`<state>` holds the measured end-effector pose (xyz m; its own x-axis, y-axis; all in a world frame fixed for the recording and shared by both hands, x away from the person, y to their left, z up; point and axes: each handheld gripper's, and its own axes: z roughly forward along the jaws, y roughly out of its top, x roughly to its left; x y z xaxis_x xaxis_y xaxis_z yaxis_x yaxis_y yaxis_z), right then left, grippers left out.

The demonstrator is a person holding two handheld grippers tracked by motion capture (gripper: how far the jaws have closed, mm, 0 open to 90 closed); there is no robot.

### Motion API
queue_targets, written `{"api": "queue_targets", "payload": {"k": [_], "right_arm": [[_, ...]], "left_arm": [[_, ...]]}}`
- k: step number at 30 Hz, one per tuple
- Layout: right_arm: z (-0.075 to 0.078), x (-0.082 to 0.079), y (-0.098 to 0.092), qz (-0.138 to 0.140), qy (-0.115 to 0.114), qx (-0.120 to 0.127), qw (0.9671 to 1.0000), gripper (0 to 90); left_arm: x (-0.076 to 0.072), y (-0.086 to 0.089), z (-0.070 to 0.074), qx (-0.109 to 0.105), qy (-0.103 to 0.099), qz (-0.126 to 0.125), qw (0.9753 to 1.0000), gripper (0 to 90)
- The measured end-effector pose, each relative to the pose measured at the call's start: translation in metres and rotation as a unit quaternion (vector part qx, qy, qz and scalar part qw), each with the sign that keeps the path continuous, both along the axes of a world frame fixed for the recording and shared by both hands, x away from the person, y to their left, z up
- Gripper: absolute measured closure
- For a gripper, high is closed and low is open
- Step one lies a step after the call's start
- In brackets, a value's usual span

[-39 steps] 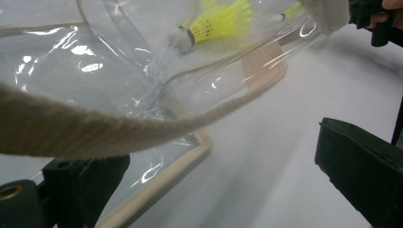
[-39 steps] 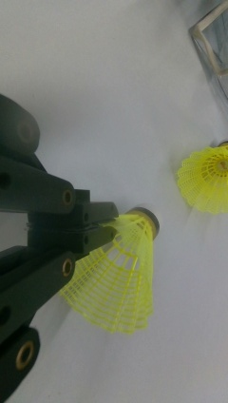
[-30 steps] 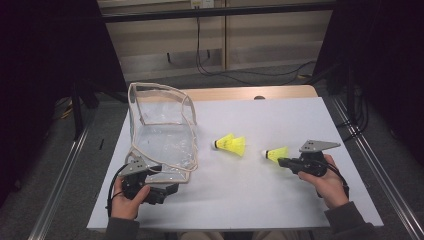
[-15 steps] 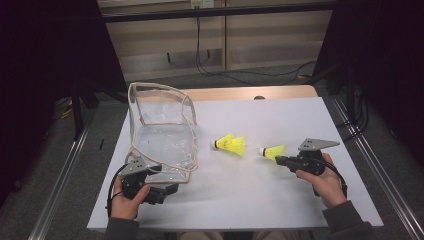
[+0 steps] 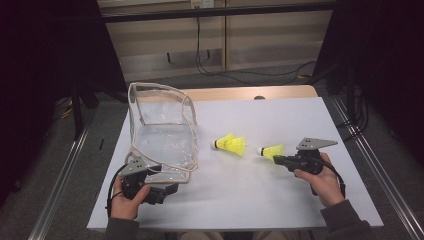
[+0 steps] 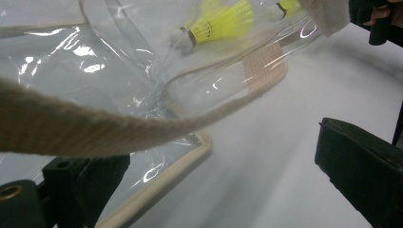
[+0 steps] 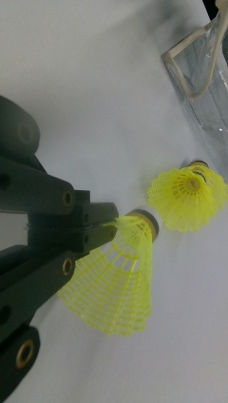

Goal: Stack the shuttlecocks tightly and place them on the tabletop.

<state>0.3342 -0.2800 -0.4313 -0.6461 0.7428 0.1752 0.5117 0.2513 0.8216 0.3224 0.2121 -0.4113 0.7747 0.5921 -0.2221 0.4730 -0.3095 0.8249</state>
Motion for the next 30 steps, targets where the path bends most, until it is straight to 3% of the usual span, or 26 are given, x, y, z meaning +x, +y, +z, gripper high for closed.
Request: {"api": "queue_targets", "payload": {"k": [30], "right_arm": [[0.001,0.009,0.012,0.004,-0.009,-0.002,1.0000,89.9]], "left_arm": [[0.000,0.000,0.000,0.000,0.001,-0.002,1.0000,4.2]]}}
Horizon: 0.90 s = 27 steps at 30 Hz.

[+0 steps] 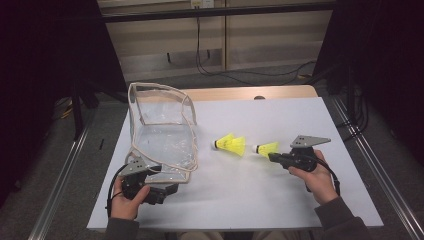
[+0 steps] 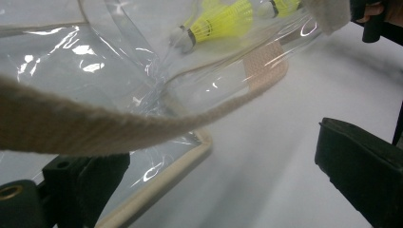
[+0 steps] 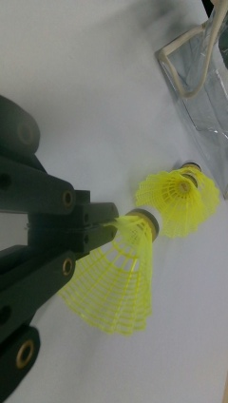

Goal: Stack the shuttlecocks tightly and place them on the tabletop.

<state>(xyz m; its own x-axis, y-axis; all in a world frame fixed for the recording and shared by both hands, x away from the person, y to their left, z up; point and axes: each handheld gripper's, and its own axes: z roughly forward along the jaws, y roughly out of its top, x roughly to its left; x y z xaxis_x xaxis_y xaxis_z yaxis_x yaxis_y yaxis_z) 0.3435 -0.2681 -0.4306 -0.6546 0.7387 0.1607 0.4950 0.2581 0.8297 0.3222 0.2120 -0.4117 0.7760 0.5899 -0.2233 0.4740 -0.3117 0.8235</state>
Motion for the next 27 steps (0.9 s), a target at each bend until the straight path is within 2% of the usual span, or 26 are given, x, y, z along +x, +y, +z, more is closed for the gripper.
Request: {"api": "queue_targets", "payload": {"k": [27], "right_arm": [[-0.0005,0.0076,0.0087,0.011,-0.003,-0.004,0.9999,89.9]], "left_arm": [[0.0005,-0.0002,-0.0006,0.002,0.000,0.000,1.0000,4.2]]}}
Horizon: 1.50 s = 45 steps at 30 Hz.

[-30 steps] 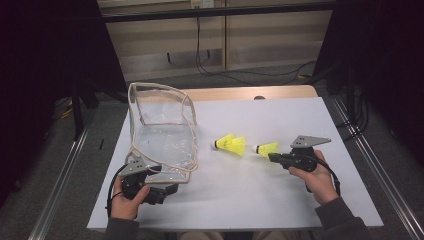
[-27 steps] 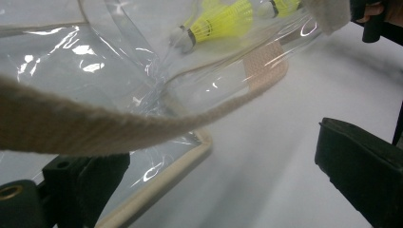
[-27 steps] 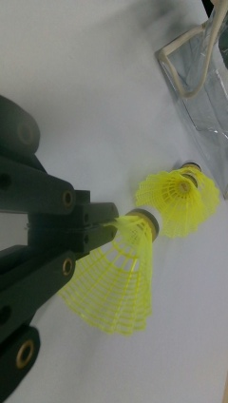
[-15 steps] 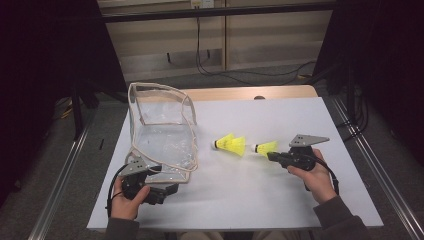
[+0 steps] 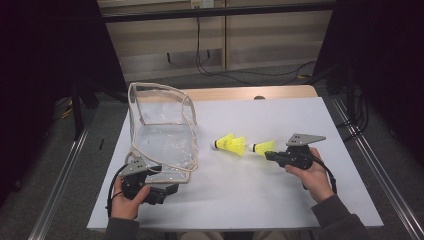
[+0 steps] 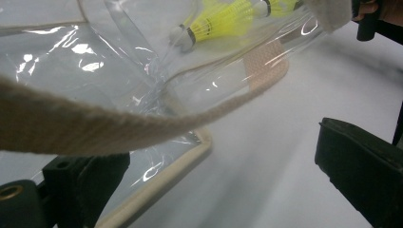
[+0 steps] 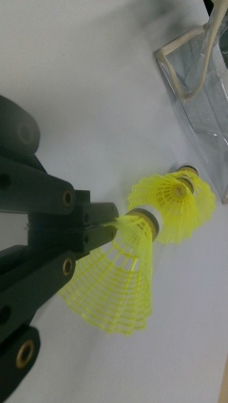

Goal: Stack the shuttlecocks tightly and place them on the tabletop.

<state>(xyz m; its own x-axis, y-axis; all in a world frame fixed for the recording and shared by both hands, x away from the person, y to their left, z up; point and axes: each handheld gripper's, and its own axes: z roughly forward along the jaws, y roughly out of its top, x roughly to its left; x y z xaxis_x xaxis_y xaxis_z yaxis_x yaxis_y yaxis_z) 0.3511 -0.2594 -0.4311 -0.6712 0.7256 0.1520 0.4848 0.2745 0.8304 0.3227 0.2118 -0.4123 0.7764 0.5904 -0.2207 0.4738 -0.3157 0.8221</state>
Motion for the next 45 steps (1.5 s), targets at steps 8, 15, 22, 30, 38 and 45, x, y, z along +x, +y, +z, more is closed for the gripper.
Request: {"api": "queue_targets", "payload": {"k": [8,15,22,30,38,45], "right_arm": [[-0.001,0.003,0.002,0.000,-0.002,-0.002,1.0000,90.0],[0.000,0.005,0.004,0.002,-0.003,-0.001,1.0000,89.9],[-0.001,0.006,0.004,0.000,-0.001,0.001,1.0000,89.9],[-0.001,0.008,0.009,0.004,-0.002,0.001,1.0000,89.9],[-0.002,0.009,0.010,0.006,-0.001,0.001,1.0000,89.9],[-0.002,0.010,0.012,0.006,-0.002,0.000,1.0000,89.9]], "left_arm": [[0.000,0.000,0.000,0.000,0.000,0.000,1.0000,4.3],[0.000,0.000,0.000,-0.001,0.000,0.001,1.0000,4.2],[0.000,0.000,0.000,0.000,0.000,0.001,1.0000,4.2],[0.000,0.000,-0.001,0.000,0.001,0.000,1.0000,4.2],[0.000,0.000,-0.001,0.000,0.001,0.000,1.0000,4.2],[0.000,0.000,-0.001,0.000,0.001,0.001,1.0000,4.2]]}}
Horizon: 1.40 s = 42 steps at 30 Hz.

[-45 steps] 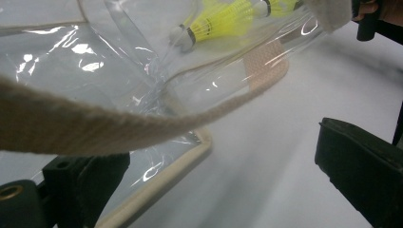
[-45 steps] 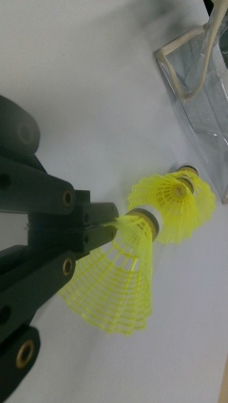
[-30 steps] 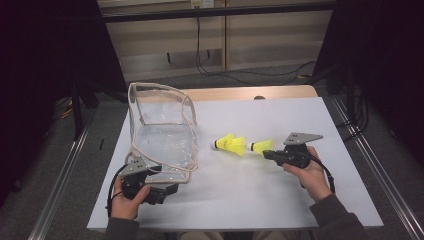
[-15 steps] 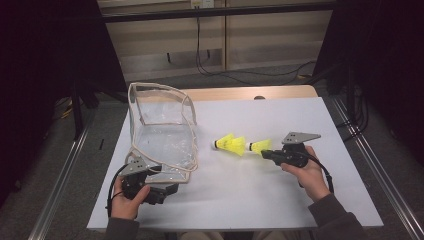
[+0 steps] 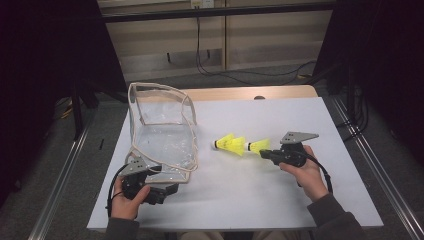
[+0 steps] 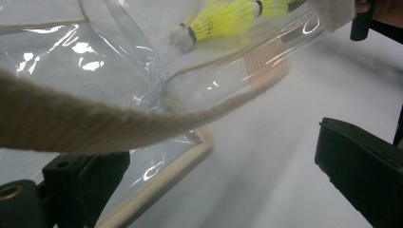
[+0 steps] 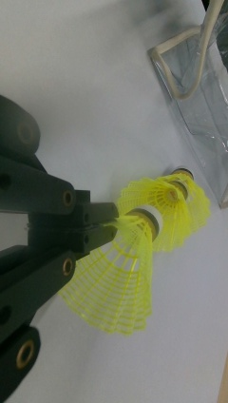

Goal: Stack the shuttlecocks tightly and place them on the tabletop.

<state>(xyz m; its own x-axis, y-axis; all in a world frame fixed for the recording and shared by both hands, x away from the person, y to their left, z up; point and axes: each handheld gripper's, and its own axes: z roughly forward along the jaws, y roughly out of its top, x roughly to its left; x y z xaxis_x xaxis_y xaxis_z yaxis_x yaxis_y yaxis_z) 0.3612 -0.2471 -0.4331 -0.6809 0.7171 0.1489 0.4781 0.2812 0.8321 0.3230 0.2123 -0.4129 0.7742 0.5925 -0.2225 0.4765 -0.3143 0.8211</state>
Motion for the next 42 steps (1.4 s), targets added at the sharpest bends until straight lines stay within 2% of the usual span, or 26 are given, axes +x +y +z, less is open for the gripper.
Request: {"api": "queue_targets", "payload": {"k": [42], "right_arm": [[-0.002,0.007,0.015,0.005,0.003,0.001,1.0000,89.8]], "left_arm": [[0.000,0.000,-0.001,0.002,0.001,0.001,1.0000,4.2]]}}
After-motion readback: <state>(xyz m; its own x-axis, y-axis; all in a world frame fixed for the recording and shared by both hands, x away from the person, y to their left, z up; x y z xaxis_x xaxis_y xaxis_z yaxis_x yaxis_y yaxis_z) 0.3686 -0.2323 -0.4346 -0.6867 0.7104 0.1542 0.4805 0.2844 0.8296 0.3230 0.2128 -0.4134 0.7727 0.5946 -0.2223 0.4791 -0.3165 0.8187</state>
